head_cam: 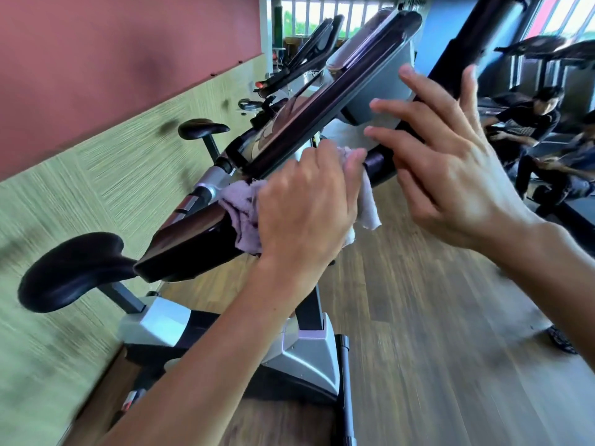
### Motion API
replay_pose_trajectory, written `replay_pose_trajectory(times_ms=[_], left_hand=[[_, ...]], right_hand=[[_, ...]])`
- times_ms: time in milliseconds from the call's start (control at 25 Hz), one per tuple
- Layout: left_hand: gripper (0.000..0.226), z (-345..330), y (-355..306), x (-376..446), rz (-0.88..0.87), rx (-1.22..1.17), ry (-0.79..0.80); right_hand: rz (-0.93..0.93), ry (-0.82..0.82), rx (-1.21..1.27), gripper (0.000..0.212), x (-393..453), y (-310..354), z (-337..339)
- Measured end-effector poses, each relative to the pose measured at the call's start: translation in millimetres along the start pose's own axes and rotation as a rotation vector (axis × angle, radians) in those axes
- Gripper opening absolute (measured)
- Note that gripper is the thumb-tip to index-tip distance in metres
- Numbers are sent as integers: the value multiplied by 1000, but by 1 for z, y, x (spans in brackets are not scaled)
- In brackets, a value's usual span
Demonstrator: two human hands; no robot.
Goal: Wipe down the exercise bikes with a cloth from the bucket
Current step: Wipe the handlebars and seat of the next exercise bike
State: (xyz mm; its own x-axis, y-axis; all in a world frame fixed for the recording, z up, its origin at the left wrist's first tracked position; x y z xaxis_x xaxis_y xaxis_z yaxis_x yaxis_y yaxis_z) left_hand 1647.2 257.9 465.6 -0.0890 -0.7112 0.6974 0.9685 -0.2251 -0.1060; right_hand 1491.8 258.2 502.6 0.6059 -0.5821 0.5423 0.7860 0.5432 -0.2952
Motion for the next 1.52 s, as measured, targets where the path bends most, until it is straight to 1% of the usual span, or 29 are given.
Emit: replay_pose_trajectory(times_ms=[80, 200, 240, 280, 360, 400, 440, 520, 560, 640, 800, 960, 1040, 1080, 1160, 1200, 1240, 1280, 1320, 1360, 1400, 1440, 1520], left_hand=[[46, -1, 2, 1, -25, -33, -20], [43, 0, 19, -26, -131, -48, -28], [44, 3, 21, -31, -156, -76, 3], [44, 6, 23, -31, -162, -136, 72], [42, 14, 25, -18, -127, -295, 198], [44, 16, 24, -10, -113, -308, 231], [47, 15, 22, -3, -115, -254, 217], [54, 9, 12, 3, -97, -109, 130], [56, 7, 5, 5, -77, -67, 92], [56, 4, -5, 7, -85, -36, 78], [54, 7, 19, -3, -160, -136, 104], [49, 12, 27, 3, -158, -178, 187], [45, 31, 35, 24, -188, -249, 115], [45, 46, 47, 37, -216, -318, 61], [45, 76, 81, 59, -285, -411, 20], [44, 85, 97, 64, -312, -419, 39], [43, 86, 113, 64, -326, -437, 92], [43, 79, 124, 56, -329, -492, 191], [43, 65, 129, 44, -332, -580, 326], [41, 47, 133, 29, -338, -656, 464], [38, 30, 134, 15, -346, -718, 568], [35, 18, 134, 3, -362, -754, 629], [42, 8, 142, -13, -463, -784, 680]], right_hand=[[-5, 1, 7, 40, -1, 3, -2], [-17, 2, 0, 40, -2, 5, -2], [-18, 5, 2, 40, -2, 5, -2], [-19, 12, 6, 40, -3, 4, -2], [-17, 32, 9, 39, -3, 2, -1], [-17, 36, 9, 39, -3, 1, -1], [-16, 37, 15, 39, -3, 1, -1], [-9, 38, 46, 39, -2, 0, -4], [-8, 34, 62, 39, -2, 1, -5], [-9, 24, 81, 38, -2, 2, -4], [-10, 20, 65, 37, -3, 3, -3], [-30, -29, 70, 36, -2, 6, -5], [-58, -66, 110, 36, 2, 11, -5], [-72, -88, 126, 35, 4, 15, -6], [-73, -113, 157, 33, 11, 28, -7], [-61, -109, 176, 33, 16, 36, -9], [-55, -95, 200, 32, 22, 45, -11], [-68, -79, 222, 32, 26, 54, -14], [-98, -65, 234, 32, 30, 61, -18], [-144, -54, 229, 32, 34, 70, -24], [-202, -49, 205, 31, 37, 78, -30], [-263, -51, 170, 31, 39, 85, -35], [-388, -63, 94, 32, 43, 100, -45]])
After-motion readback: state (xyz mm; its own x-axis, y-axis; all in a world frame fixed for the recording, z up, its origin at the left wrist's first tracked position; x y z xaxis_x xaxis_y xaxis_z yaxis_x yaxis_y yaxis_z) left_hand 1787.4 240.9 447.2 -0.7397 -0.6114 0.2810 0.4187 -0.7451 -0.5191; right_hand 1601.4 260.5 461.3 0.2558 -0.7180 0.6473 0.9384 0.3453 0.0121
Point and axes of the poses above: each hand's wrist, its own x-axis towards the middle knuckle, its own z-axis out of the back of the hand, y = z × x, the point moved 4 cm from there along x, towards the middle knuckle, and after that the axes turned 13 degrees about y, right-handed, at the moved point
